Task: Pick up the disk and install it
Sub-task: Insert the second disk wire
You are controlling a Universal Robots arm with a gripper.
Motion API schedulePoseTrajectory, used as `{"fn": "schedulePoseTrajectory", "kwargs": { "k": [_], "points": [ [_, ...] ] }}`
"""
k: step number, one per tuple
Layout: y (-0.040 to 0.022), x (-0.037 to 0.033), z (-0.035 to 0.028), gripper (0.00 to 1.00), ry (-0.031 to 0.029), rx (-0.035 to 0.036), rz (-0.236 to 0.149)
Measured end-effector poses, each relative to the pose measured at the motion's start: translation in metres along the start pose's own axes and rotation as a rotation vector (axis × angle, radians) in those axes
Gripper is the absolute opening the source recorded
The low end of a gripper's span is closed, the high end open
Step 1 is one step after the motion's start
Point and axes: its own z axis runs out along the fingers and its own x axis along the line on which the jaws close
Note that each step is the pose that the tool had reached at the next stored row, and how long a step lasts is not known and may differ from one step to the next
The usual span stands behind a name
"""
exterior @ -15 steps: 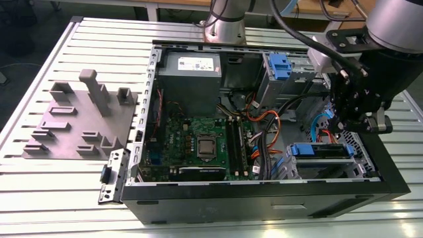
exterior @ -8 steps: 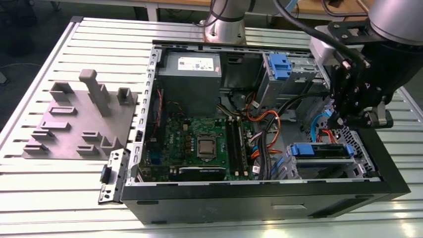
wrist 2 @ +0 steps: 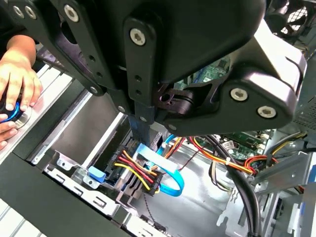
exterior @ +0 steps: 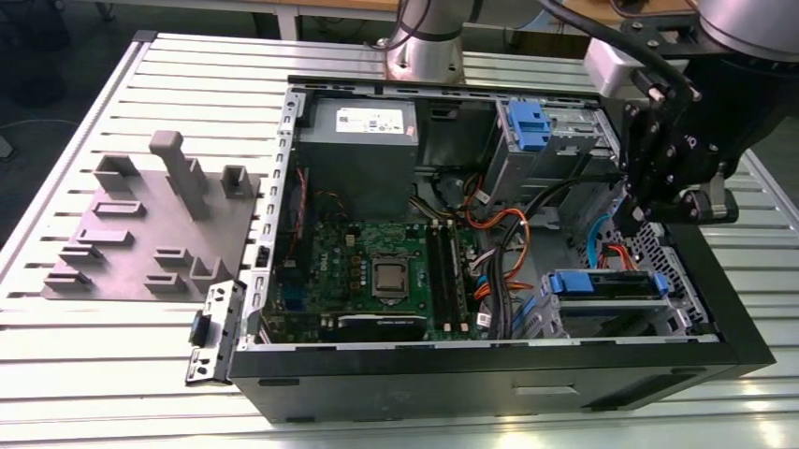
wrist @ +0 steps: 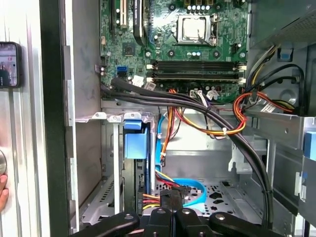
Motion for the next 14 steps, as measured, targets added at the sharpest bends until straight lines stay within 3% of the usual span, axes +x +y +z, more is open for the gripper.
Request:
{"fn": "schedulePoseTrajectory", "kwargs": {
  "k": [4, 10, 14],
  "points": [
    [-0.0029, -0.0002, 0.0002, 0.11, 0.0004, -0.0115, 0.000],
    [-0.0057, -0.0004, 0.0005, 0.11, 0.0005, -0.0152, 0.001],
    [-0.0058, -0.0005, 0.0004, 0.23, -0.0004, -0.0155, 0.001]
  ]
}}
